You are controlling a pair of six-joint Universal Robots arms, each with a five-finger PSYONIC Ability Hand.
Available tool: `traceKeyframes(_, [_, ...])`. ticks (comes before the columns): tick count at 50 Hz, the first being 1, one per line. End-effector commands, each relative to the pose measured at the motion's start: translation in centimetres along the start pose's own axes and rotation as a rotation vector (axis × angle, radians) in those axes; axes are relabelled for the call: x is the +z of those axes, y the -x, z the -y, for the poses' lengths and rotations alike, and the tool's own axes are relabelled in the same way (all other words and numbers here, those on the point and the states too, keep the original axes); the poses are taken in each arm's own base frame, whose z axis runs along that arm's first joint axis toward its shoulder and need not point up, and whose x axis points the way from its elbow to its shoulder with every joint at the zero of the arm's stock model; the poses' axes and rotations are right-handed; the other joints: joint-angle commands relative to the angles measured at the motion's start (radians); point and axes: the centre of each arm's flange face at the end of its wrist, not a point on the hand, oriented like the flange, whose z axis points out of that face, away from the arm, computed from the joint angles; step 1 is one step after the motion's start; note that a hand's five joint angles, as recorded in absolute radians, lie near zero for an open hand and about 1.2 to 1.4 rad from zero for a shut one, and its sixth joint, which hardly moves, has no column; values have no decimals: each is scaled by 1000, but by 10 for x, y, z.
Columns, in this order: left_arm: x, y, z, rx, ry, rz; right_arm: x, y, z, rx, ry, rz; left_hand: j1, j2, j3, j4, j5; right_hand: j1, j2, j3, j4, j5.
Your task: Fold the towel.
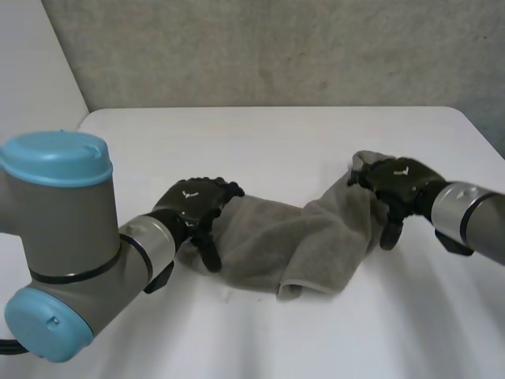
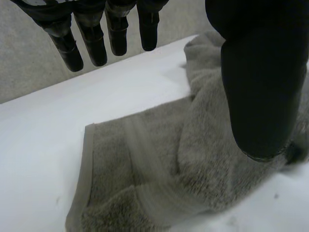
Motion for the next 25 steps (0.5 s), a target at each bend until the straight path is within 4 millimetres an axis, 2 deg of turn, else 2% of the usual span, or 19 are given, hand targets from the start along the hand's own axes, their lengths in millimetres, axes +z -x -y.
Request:
traceKeyframes(1, [14,1,-20,66,11,1,9,9,-21,-10,-8,29,72,67,67,68,67,-9,-38,-28,-42,-17])
traceKeyframes(6, [29,1,-38,117,40,-3,22,9,-34,-21,-5,20,131,126,126,127,125,11,-18,-8,-22,4])
traceKeyframes(12, [37,1,-49,154,63,-5,24,9,-38,-21,6,17,166,161,161,162,161,67,38,48,34,60])
traceKeyframes(17, [43,1,-52,169,51,-4,22,-5,-44,-12,33,-63,255,249,249,250,249,88,59,69,54,80])
traceKeyframes(19, [46,1,-54,169,45,-2,21,-17,-48,-1,42,-111,386,381,381,382,380,120,91,101,86,112])
traceKeyframes(25, [48,2,-61,170,59,0,14,-32,-48,11,39,-155,586,581,581,582,580,228,199,209,195,221])
